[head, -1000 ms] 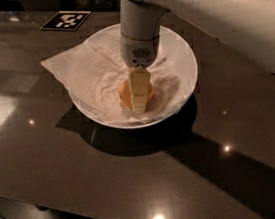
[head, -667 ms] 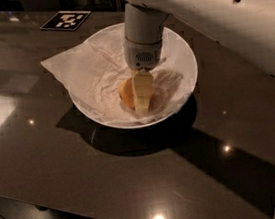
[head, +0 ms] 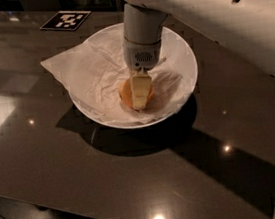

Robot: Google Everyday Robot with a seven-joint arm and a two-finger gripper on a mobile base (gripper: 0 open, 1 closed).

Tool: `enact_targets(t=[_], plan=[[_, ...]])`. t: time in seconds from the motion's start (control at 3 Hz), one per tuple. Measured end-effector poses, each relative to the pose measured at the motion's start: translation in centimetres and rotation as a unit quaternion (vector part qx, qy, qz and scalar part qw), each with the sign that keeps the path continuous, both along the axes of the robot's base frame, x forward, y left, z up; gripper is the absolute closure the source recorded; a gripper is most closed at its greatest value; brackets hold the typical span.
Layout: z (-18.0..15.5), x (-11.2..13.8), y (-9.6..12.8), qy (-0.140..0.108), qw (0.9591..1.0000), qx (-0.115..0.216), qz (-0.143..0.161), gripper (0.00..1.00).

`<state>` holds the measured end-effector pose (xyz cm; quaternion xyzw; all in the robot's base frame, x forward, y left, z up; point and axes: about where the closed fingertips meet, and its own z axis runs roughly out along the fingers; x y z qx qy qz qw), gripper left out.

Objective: Pick orange from white bowl

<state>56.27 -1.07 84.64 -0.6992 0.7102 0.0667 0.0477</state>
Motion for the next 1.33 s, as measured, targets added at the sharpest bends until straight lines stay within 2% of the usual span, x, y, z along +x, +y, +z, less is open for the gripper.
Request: enact_targets(t=[0.33, 0.67, 1.0, 1.33], plan=[[0.5, -0.1, 0.3, -0.011, 0.9998, 0.016, 0.007, 0.85], [4.8, -1.9, 0.4, -0.04, 0.9973, 0.061, 0.013, 1.0], [9.7, -4.9, 0.5, -0.063, 0.993, 0.097, 0.022, 1.0], [13.0, -8.2, 0.5, -0.074, 0.9896, 0.121, 0.027, 1.0]])
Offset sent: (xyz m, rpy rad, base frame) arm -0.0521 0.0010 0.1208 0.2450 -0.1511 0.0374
